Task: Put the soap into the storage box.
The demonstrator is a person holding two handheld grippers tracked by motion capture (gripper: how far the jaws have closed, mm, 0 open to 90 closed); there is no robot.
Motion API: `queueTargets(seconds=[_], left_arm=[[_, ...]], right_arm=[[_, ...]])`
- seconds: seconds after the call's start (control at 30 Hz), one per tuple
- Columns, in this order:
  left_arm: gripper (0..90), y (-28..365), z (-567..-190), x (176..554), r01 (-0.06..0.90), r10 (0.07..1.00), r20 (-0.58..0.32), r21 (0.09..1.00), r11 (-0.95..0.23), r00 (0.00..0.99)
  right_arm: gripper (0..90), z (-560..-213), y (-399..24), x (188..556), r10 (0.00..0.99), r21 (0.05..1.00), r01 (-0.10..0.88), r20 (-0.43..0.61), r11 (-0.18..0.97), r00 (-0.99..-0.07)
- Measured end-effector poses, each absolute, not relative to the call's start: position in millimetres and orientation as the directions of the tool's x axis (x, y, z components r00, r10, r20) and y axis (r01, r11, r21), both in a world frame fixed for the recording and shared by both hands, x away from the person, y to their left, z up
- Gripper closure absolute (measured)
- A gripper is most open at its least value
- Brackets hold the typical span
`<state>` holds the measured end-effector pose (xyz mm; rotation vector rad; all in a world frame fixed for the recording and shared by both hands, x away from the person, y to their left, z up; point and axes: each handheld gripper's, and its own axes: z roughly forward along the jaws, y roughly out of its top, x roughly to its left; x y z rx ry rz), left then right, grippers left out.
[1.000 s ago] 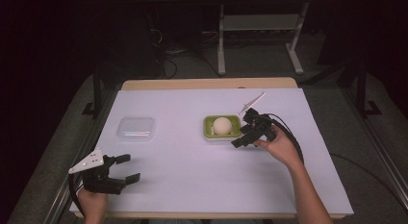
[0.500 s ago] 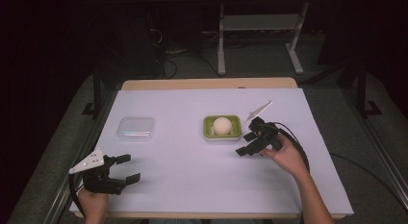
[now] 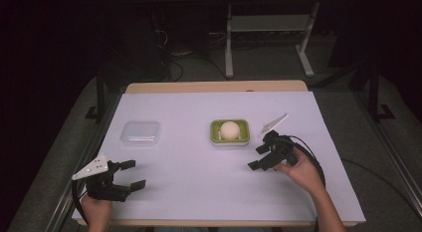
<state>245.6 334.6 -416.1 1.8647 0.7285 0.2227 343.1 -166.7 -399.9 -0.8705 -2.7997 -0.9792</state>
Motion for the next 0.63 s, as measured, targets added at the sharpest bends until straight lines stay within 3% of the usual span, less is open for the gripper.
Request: queueTargets(seconds=[0.63], left_arm=[[13.0, 333, -416, 245, 0.382, 0.580, -0.181, 0.891, -0.246, 0.795]], right_arm=[[22.6, -422, -191, 289, 0.524, 0.612, 0.546, 0.240, 0.571, -0.817]])
